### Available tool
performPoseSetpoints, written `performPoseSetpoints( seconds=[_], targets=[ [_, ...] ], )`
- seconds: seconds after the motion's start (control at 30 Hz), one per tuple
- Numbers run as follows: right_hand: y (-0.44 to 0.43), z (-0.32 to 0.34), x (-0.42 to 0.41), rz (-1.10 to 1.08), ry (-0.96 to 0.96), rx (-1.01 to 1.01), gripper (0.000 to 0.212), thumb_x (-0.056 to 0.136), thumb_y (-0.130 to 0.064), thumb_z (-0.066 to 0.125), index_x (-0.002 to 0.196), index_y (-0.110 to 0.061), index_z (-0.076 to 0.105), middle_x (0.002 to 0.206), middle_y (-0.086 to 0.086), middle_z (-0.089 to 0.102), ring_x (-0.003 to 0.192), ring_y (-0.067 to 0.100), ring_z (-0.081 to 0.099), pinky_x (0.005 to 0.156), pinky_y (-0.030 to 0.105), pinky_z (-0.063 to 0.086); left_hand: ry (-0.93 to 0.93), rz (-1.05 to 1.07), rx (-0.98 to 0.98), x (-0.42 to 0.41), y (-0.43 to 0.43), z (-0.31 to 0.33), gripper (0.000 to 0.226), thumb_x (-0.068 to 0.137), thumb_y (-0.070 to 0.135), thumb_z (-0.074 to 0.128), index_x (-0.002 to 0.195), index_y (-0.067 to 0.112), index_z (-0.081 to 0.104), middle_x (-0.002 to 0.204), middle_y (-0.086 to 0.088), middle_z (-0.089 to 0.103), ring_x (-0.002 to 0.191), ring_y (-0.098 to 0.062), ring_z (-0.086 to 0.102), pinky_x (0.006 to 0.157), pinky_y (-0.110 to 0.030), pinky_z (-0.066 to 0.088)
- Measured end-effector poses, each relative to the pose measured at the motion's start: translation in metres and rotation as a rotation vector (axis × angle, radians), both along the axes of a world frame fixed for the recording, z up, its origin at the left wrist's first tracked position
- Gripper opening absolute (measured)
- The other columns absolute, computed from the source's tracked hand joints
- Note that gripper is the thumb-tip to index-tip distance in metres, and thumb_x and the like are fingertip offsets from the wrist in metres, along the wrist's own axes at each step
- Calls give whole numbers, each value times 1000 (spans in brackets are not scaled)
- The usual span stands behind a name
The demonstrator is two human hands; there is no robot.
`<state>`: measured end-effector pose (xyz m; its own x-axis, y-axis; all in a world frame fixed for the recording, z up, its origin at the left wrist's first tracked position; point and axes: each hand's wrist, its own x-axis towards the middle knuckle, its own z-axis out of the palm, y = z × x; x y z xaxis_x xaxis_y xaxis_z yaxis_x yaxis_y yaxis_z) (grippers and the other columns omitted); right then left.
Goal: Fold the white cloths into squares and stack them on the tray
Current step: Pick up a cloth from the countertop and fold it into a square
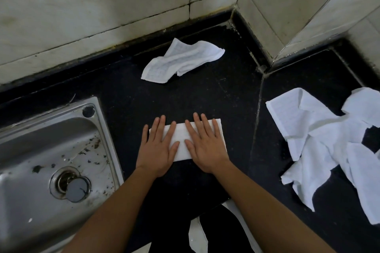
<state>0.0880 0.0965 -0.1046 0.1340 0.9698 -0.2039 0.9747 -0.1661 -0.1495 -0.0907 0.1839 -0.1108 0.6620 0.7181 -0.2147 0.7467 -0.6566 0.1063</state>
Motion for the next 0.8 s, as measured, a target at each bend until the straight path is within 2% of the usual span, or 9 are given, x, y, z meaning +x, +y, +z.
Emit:
performPoseSetpoints(
  seconds=[0.2,0.33,0.4,0.47,0.5,0.53,0.6,0.7,0.8],
  targets=[
    [-12,3,18,-150,-33,-40,68,103,-56,11,160,-19,5,167,11,-3,154,25,-7,123,54,-1,-7,5,8,0,-2,1,65,101,58,9,158,26,5,165,-11,4,153,-24,-1,122,-51,5],
    [-13,14,20,-189,18,-56,74,101,-61,10,159,-17,1,167,10,-8,153,27,-10,123,52,-4,-11,8,-9,1,-2,3,67,100,59,4,157,27,2,166,-11,1,153,-23,-4,122,-50,2],
    [-22,24,20,-373,83,29,73,102,-59,21,158,-14,14,166,12,8,152,29,8,123,50,13,-8,12,-16,0,-2,1,68,98,61,-3,157,27,-2,165,-11,-1,152,-23,-6,122,-49,1],
    [-32,35,21,-554,100,133,68,100,-56,37,151,-10,34,151,14,38,136,30,38,109,46,37,-10,27,-23,-1,-3,2,69,97,61,-4,157,27,-3,165,-11,-3,152,-24,-7,123,-49,0],
    [-38,40,21,-606,94,158,65,99,-54,43,146,-9,41,140,13,47,124,29,48,99,44,43,-13,43,-30,-3,-6,4,68,98,61,-3,157,26,-3,165,-11,-4,152,-24,-8,123,-49,0],
    [-42,43,20,-637,114,141,63,97,-52,48,142,-8,45,131,12,51,116,29,52,92,42,45,-11,64,-45,-5,-11,5,68,98,60,-2,157,26,-4,165,-11,-7,152,-24,-10,123,-48,-2],
    [-48,48,21,-705,211,39,58,95,-52,53,135,-11,49,126,10,49,112,28,54,86,40,47,1,123,-70,-7,-24,6,67,99,58,1,157,26,-7,165,-11,-11,151,-25,-14,123,-48,-4],
    [-51,52,20,-779,313,-97,48,93,-51,58,122,-13,55,122,8,47,108,27,55,78,36,45,-8,261,-83,-10,-51,10,68,99,58,2,158,23,-2,165,-14,-4,152,-27,-8,122,-52,0],
    [-44,58,21,-827,422,-199,35,91,-49,61,107,-18,64,116,5,56,100,25,61,75,32,47,-19,384,-111,-11,-71,12,70,98,58,3,158,23,-1,165,-15,-1,152,-28,-5,121,-56,1]
  ],
)
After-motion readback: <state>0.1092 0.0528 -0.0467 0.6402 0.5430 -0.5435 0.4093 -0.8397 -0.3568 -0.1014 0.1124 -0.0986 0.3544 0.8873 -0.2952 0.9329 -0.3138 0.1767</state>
